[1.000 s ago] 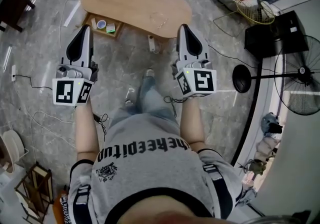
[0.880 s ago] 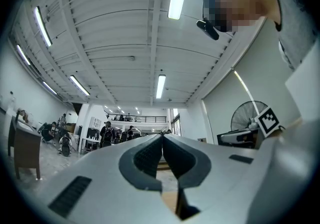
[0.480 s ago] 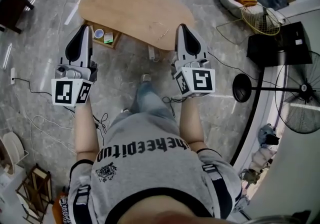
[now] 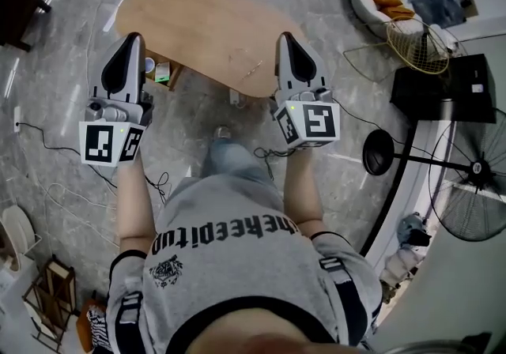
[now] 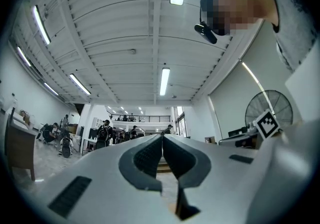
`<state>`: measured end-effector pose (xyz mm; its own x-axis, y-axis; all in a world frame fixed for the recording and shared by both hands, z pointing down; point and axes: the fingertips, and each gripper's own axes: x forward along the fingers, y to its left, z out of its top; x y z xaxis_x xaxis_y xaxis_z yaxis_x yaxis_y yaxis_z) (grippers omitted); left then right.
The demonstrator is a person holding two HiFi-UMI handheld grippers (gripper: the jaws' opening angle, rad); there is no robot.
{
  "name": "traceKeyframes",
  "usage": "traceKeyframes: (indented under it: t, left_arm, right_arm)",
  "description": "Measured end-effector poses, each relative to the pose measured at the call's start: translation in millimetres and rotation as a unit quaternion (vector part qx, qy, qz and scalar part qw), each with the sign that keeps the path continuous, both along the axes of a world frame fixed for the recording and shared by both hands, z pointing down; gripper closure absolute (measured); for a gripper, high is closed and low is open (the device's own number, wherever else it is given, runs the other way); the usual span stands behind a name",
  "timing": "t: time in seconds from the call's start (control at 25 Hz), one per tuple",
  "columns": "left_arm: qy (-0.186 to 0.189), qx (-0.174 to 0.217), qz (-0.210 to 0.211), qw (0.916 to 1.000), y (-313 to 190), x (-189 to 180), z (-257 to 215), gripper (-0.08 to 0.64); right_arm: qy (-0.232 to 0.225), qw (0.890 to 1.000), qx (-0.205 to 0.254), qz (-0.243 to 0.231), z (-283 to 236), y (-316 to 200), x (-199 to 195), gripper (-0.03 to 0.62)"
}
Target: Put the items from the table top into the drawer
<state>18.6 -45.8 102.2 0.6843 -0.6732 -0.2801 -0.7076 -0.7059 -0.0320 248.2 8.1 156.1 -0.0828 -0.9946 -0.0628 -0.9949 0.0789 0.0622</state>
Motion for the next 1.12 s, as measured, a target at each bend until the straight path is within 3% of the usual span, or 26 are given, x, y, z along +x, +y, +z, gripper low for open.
traceKeyframes:
  t: [0.24,0.6,0.92,1.12]
  left_arm:
    - [-0.001,-0.003,-0.009,1.0,-34.7,32.8,6.7,0.549]
    - [-0.016,-0.032,-0.01,0.9993,-77.0,73.1,43.5,0.549]
    - [-0.031,-0.061,-0.014,0.9975,-108.6,93.5,86.2,0.549]
    - [-0.036,-0.079,-0.017,0.9961,-122.6,103.6,116.0,0.549]
  right_arm:
    - [0.004,0.999,-0.033,-0.015,26.1,-43.1,33.5,0.589]
    - [-0.01,0.991,-0.132,-0.029,114.8,-87.4,66.9,0.588]
    - [-0.023,0.973,-0.224,-0.037,209.6,-106.1,82.0,0.588]
    - [-0.056,0.956,-0.286,-0.029,274.7,-104.7,90.2,0.588]
